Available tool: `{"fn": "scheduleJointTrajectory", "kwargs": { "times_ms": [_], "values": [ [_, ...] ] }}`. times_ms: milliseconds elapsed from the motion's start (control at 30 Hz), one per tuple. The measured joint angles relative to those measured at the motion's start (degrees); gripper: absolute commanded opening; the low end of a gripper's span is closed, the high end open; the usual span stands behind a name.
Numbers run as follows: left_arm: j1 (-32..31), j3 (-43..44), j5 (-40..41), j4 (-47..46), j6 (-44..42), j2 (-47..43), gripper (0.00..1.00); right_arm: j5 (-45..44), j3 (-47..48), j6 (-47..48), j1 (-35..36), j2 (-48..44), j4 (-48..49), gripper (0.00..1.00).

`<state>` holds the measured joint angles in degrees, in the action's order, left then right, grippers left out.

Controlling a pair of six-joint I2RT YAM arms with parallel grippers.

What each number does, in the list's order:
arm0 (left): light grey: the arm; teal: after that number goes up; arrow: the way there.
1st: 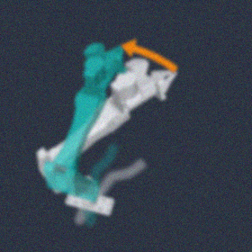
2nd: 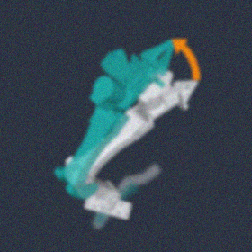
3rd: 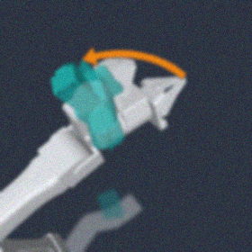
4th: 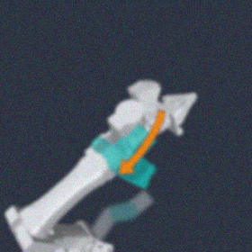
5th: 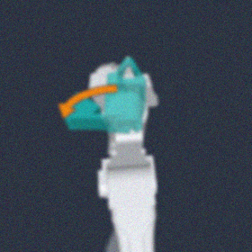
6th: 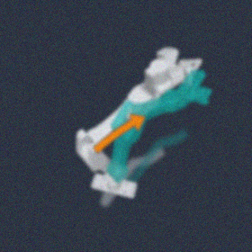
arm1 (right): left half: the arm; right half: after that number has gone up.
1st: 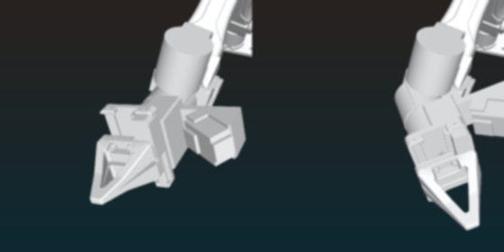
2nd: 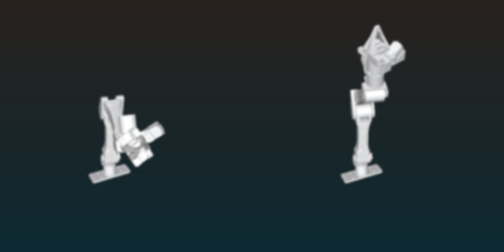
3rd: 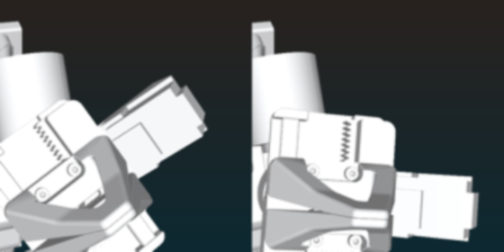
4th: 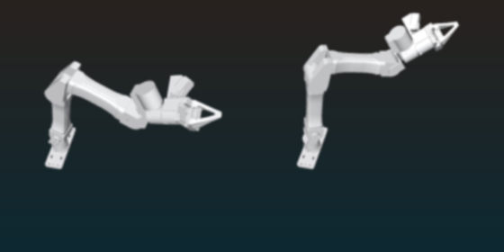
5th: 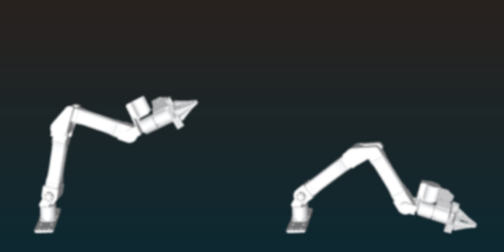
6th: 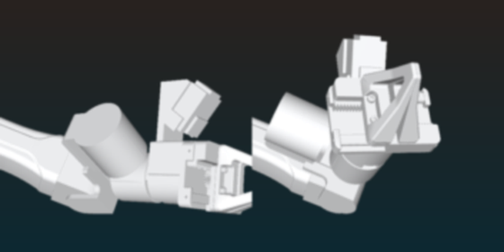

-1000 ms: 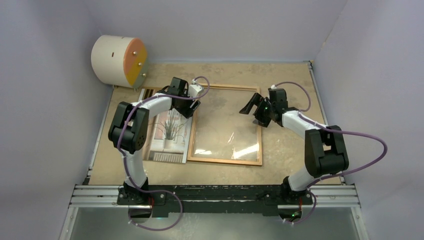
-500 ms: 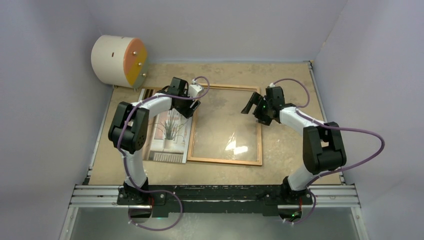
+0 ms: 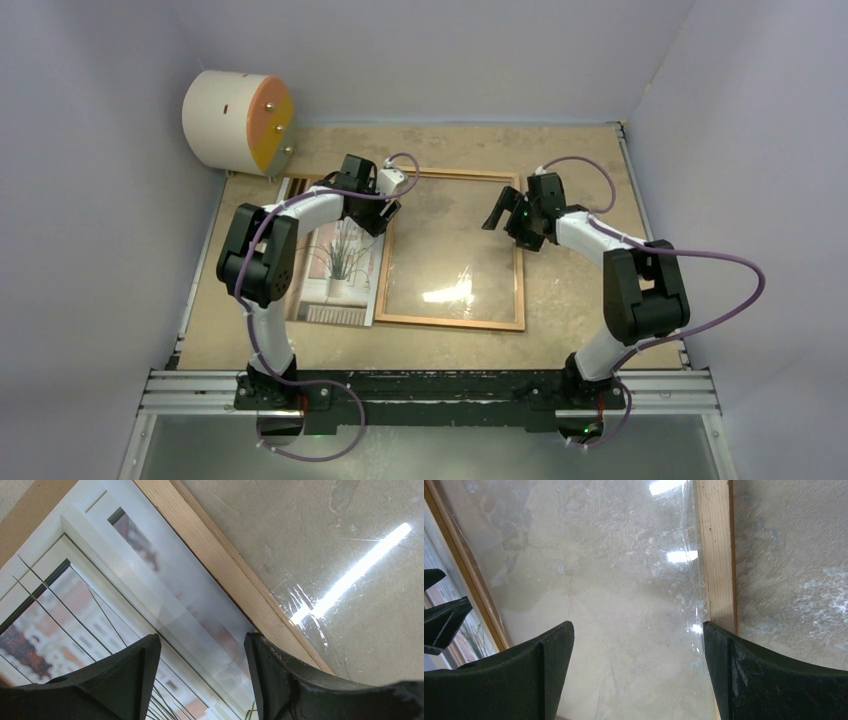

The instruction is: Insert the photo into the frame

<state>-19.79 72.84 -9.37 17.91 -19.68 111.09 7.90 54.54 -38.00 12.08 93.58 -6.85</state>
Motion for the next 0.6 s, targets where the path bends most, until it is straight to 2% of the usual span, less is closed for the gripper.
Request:
{"fn": "scheduleJointTrajectory", "kwargs": {
  "times_ms": [600],
  "values": [
    [0.00, 0.00, 0.00, 0.00, -0.02, 0.00, 0.66, -8.48, 5.14, 4.24, 4.02, 1.68, -5.01, 0.99]
  ]
}}
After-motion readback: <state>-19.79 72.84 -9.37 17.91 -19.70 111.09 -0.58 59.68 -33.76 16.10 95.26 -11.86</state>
